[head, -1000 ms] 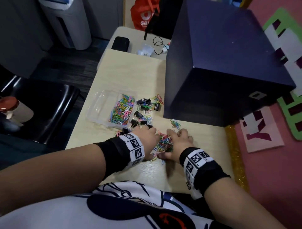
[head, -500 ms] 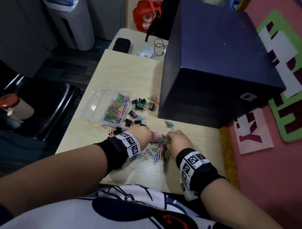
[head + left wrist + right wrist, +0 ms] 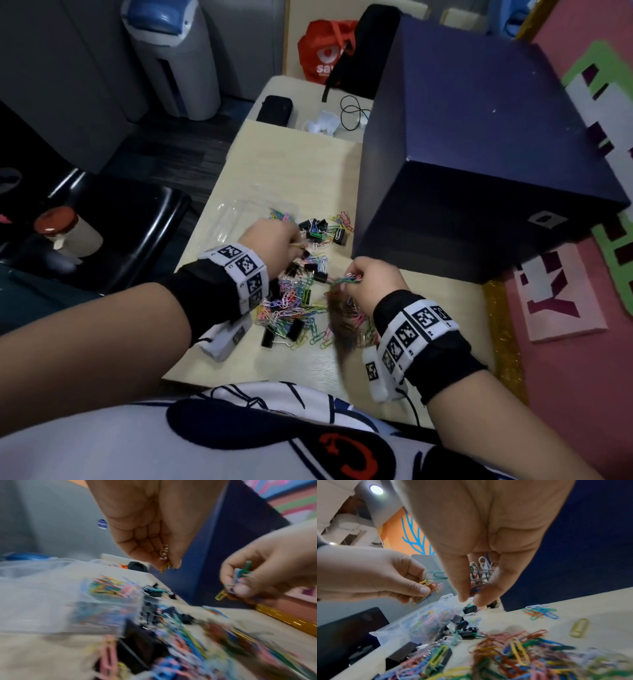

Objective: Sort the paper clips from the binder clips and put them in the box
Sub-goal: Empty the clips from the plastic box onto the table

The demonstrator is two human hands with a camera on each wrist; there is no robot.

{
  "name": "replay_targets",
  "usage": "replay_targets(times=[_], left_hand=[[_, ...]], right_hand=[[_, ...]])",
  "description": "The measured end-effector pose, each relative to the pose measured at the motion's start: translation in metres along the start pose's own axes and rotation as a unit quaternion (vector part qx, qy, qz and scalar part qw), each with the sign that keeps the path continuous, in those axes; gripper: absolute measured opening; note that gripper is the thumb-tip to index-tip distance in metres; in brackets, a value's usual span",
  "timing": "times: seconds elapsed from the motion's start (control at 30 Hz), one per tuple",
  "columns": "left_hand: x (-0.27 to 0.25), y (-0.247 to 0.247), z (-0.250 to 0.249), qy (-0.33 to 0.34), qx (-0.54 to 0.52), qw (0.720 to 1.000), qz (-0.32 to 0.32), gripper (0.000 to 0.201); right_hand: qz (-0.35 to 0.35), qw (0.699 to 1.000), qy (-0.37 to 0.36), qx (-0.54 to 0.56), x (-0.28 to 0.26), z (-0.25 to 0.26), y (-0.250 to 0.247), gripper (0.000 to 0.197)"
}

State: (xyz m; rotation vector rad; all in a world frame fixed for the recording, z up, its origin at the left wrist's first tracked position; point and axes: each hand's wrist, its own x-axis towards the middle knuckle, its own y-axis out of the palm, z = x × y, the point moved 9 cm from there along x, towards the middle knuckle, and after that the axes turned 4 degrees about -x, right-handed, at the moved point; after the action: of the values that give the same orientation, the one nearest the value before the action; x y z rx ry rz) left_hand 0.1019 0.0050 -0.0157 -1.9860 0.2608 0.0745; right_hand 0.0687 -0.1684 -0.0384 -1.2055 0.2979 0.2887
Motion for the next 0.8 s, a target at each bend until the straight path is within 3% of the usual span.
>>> replay_targets(times=[0.1, 0.3, 0.4, 0.53, 0.6, 0.73, 0.8], left_hand=[[0.008, -0.014, 0.035, -0.055, -0.003, 0.998, 0.001, 0.028], [0.006, -0.007, 0.069, -0.08, 0.042, 0.996, 0.015, 0.036], [-0.001, 0.009, 0.083, -0.128, 0.105, 0.982, 0.088, 0.034], [-0.005, 0.021, 0.088, -0.118, 0.137, 0.976, 0.121, 0.03], [-0.007, 0.024, 0.091, -0.112, 0.132, 0.977, 0.127, 0.032], [-0.011, 0.027, 0.094, -0.105, 0.122, 0.978, 0.131, 0.033], [-0.011, 0.027, 0.094, -0.101, 0.116, 0.98, 0.129, 0.032]], right_hand=[[-0.006, 1.0, -0.011, 0.023, 0.005, 0.018, 0.002, 0.018], [-0.023, 0.997, -0.038, 0.061, 0.014, 0.049, 0.002, 0.01], [-0.044, 0.994, -0.082, 0.062, 0.022, 0.073, -0.001, 0.011], [-0.053, 0.99, -0.122, 0.055, 0.034, 0.101, 0.001, 0.015], [-0.05, 0.987, -0.144, 0.048, 0.038, 0.115, 0.005, 0.02], [-0.012, 0.984, -0.176, 0.035, 0.043, 0.13, 0.018, 0.05], [-0.012, 0.984, -0.168, 0.05, 0.046, 0.123, 0.017, 0.049]])
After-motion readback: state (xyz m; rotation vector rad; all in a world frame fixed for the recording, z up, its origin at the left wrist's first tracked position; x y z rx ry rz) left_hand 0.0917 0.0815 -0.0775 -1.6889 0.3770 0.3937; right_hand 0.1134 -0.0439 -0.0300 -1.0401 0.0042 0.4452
